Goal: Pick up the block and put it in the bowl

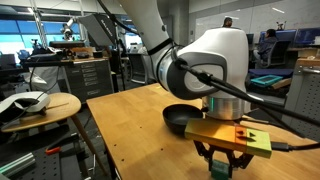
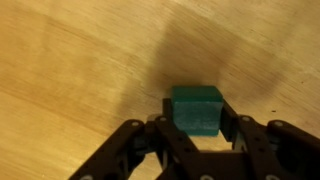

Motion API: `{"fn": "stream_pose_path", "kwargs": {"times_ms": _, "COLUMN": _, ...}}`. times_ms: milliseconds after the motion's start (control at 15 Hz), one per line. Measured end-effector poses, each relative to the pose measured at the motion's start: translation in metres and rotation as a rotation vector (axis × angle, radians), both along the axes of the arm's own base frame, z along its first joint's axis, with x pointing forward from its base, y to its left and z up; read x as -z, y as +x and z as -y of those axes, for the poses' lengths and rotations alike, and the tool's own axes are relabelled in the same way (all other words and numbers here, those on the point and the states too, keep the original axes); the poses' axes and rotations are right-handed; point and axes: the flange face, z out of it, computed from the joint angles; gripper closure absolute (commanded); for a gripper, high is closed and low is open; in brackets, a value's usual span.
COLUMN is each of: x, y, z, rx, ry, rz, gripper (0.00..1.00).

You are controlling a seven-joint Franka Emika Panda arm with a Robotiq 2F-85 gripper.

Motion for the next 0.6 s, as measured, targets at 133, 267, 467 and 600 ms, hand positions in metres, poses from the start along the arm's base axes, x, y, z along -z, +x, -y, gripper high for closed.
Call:
{"fn": "stream_pose_path", "kwargs": {"times_ms": 133, "x": -0.005, "y": 0.002, "z": -0.003, "rx": -0.007, "ry": -0.005, "rz": -0.006, "gripper": 0.79}}
{"fn": "stream_pose_path", "kwargs": {"times_ms": 267, "x": -0.010, "y": 0.006, "z": -0.012, "rx": -0.020, "ry": -0.011, "rz": -0.017, "gripper": 0.79}}
{"fn": "stream_pose_path", "kwargs": {"times_ms": 467, "x": -0.018, "y": 0.016, "z": -0.034, "rx": -0.037, "ry": -0.016, "rz": -0.034, "gripper": 0.79}}
{"fn": "stream_pose_path", "kwargs": {"times_ms": 600, "x": -0.024, "y": 0.025, "z": -0.053, "rx": -0.056, "ry": -0.028, "rz": -0.034, "gripper": 0.79}}
